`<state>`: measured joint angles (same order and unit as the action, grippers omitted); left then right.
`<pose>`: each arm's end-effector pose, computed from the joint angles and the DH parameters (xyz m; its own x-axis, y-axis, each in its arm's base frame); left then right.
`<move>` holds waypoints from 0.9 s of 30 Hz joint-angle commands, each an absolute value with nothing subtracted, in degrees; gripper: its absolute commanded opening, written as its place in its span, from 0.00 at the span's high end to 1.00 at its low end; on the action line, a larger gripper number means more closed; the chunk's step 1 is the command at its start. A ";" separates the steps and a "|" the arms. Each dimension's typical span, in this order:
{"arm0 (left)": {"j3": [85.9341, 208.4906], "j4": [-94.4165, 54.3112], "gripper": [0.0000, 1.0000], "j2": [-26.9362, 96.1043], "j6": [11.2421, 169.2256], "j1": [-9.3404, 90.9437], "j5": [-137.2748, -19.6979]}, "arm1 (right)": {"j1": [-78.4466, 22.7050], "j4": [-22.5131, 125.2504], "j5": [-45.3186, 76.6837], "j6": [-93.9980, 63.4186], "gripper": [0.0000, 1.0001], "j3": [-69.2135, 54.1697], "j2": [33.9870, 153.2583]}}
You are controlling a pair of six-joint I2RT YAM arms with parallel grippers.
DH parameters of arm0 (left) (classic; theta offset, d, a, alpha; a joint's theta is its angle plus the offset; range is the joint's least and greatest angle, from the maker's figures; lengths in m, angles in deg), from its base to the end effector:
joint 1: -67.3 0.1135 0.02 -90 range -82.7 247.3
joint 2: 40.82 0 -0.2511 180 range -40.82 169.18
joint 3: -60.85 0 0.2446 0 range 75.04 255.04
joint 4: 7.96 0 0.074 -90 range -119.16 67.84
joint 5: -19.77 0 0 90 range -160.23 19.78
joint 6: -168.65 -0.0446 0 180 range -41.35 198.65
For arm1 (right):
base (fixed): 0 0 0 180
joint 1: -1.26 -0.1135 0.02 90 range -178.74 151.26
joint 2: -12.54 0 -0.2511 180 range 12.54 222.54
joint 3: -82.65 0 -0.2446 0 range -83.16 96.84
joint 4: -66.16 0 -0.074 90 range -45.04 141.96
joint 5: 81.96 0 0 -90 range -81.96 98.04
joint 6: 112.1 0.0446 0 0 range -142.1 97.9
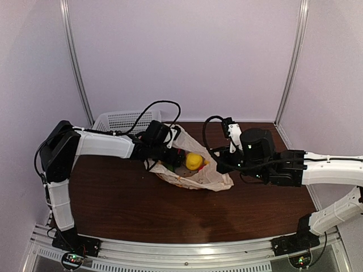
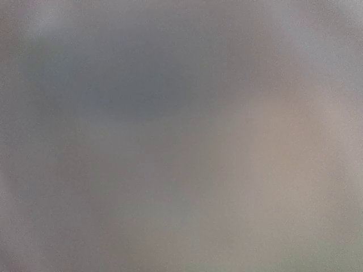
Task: Untie the knot of the plastic bag and take out the fruit
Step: Reach into the gripper of the takeout bag.
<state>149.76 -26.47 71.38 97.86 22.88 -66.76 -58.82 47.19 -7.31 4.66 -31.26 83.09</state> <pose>0.3075 -0.2976 0.1703 -0.6688 0.1956 -0.7172 0.4727 0.8565 -0.2072 0.1537 0.2434 0.2847 -0.4989 0.0036 -0.8667 -0.5488 0.7726 0.3191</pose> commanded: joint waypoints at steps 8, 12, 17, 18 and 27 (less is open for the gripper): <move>153.03 -25.91 0.04 74.65 95.79 25.16 -66.47 | -58.51 47.66 -6.70 5.33 0.97 -31.83 82.91; 153.42 -25.68 0.07 75.49 95.81 25.72 -67.58 | -58.59 47.66 -6.64 5.33 0.97 -31.66 82.68; 154.35 -25.59 0.16 76.73 95.31 25.73 -68.47 | -58.56 47.66 -6.52 5.23 0.97 -31.48 83.06; 154.47 -25.73 0.17 76.82 95.27 25.73 -68.47 | -58.54 47.66 -6.47 5.35 0.97 -31.48 83.03; 154.08 -27.12 0.53 75.78 94.91 25.73 -68.64 | -58.56 47.57 -6.64 5.35 0.97 -31.47 83.05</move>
<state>153.50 -26.84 75.56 95.23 25.11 -68.14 -58.75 47.45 -7.12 5.12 -31.26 83.09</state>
